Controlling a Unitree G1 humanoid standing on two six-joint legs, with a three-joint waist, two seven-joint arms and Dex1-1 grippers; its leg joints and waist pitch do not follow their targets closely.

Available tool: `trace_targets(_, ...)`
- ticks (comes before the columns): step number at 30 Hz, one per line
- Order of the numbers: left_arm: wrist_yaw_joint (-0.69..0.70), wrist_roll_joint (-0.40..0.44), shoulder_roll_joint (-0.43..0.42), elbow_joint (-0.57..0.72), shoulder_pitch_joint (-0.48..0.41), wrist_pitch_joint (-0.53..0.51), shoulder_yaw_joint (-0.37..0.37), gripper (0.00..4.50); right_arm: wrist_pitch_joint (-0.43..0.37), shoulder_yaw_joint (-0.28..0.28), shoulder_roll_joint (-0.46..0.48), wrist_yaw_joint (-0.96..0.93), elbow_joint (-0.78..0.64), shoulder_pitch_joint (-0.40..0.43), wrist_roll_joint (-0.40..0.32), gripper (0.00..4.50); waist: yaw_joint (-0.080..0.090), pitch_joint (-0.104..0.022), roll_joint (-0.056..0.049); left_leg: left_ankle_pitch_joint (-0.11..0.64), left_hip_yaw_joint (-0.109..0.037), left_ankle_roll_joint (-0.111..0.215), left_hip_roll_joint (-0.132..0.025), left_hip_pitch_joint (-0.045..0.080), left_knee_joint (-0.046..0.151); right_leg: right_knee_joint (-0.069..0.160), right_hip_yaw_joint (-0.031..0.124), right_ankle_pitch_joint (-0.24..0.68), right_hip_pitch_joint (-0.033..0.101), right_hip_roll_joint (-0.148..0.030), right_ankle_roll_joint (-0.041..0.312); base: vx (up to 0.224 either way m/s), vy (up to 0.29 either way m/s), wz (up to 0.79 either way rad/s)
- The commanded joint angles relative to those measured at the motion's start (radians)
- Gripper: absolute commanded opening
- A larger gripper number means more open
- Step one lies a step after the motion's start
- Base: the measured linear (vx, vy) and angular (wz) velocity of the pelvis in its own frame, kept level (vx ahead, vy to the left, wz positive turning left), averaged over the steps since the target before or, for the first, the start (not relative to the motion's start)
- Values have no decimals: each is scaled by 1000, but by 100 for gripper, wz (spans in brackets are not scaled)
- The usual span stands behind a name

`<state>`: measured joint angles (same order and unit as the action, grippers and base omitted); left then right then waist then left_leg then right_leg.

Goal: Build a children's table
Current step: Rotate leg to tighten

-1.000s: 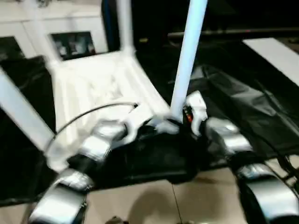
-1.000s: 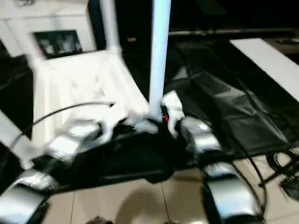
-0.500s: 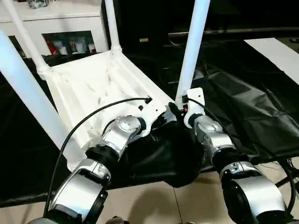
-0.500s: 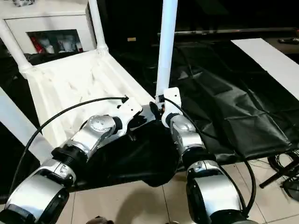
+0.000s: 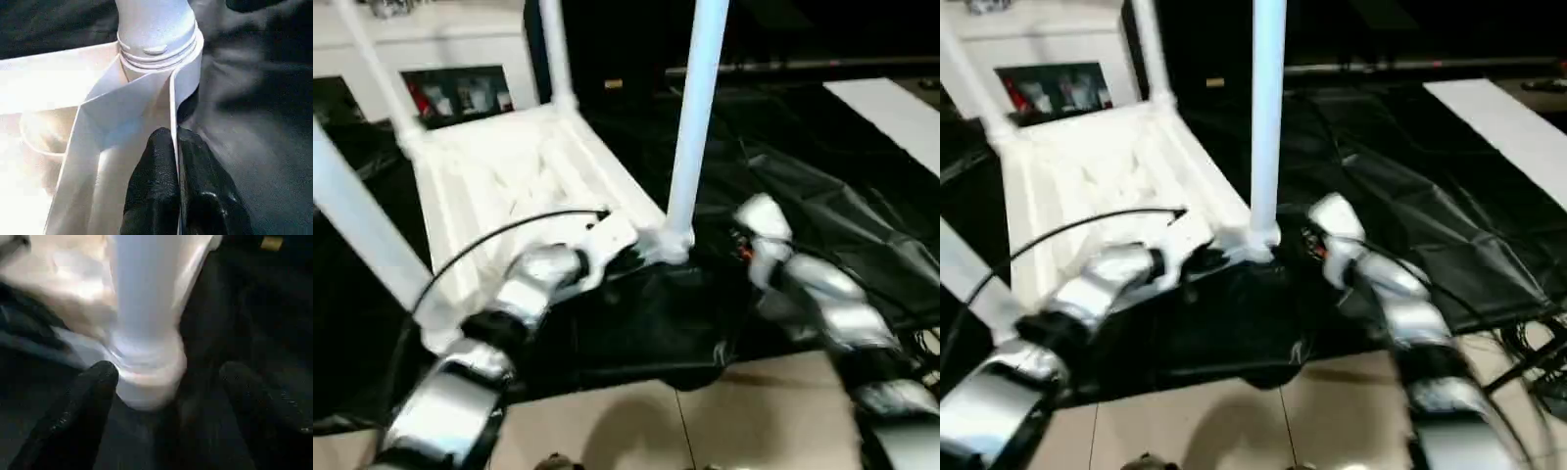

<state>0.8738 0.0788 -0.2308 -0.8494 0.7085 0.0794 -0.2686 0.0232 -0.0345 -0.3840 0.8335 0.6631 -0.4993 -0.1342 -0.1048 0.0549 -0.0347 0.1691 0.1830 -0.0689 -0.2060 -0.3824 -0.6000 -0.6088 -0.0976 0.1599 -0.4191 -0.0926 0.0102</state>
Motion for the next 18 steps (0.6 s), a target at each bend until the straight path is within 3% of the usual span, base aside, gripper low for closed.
trace_targets(1,135,-40,1,56,-23,47,-36,0,-38,14,-28,79,-98,27,-56,375,-9,-72,18,239,-5,87,-21,13,66,92,45,351,60,-55,170,0,0,0)
trace_targets(5,222,-41,-30,56,-23,70,-45,0,-69,26,-83,136,-178,90,-79,375,-19,-70,7,284,-5,70,-27,22,70,95,47,352,51,-53,179,0,0,0)
trace_targets(10,280,-39,-60,29,-15,100,-38,0,-81,36,-89,109,-199,103,-79,375,-24,-71,-2,293,-9,45,-24,18,72,93,46,355,57,-57,172,0,0,0)
trace_targets(14,306,-51,-88,25,-5,118,-21,0,-83,33,-79,82,-220,112,-72,375,-26,-75,1,268,-9,46,-24,14,72,88,46,320,59,-56,175,0,0,0)
trace_targets(16,250,-43,-86,-7,18,134,-1,45,-88,35,-64,61,-235,120,-72,377,-25,-75,2,263,-8,48,-23,14,70,86,45,302,58,-55,181,0,0,0)
trace_targets(17,264,-65,-84,2,20,107,15,45,-93,36,-57,59,-244,125,-76,377,-24,-74,10,263,-7,49,-23,13,71,85,45,304,58,-54,180,0,0,0)
trace_targets(18,283,-87,-82,17,18,84,28,57,-103,37,-51,60,-253,130,-82,377,-26,-75,9,258,-8,51,-24,13,70,83,45,305,59,-57,183,0,0,0)
